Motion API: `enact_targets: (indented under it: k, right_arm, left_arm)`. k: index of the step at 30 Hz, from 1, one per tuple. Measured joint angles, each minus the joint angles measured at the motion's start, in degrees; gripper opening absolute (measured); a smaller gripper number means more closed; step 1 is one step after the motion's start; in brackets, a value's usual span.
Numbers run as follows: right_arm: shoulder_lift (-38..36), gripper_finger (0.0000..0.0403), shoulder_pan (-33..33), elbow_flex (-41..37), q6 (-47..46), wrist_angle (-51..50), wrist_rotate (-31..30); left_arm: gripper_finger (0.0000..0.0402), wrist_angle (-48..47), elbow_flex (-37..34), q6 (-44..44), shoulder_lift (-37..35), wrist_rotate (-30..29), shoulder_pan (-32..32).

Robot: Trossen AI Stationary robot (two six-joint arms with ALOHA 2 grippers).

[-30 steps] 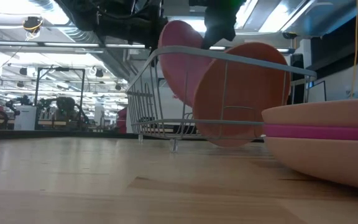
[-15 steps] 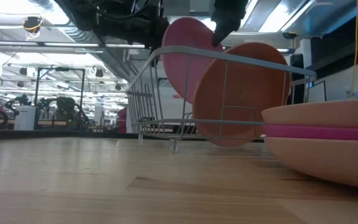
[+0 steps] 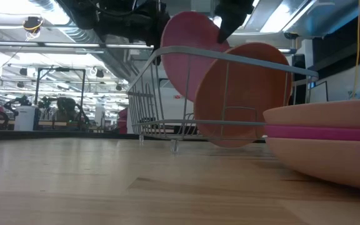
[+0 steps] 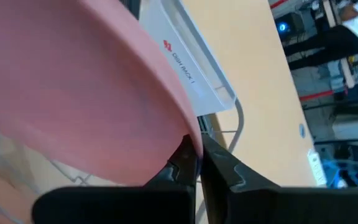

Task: Sort dishes
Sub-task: Put the light pink plate in the dish rack

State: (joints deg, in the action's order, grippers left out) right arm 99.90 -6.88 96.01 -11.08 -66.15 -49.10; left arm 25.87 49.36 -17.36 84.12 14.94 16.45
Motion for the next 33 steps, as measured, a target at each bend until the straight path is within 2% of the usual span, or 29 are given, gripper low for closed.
enact_targets:
  k: [14,33]
  right_arm:
    - [0.0,0.0006,0.1,0.0,-18.5,-9.6,0.6]
    - [0.5,0.0006,-1.0,-0.1,-20.7,-10.4,0.4]
  left_arm:
    - [0.0001,0.0,0.0,-0.2,0.0,-0.1,0.1]
    - [0.0001,0.0,0.0,0.2,0.0,-0.1,0.1]
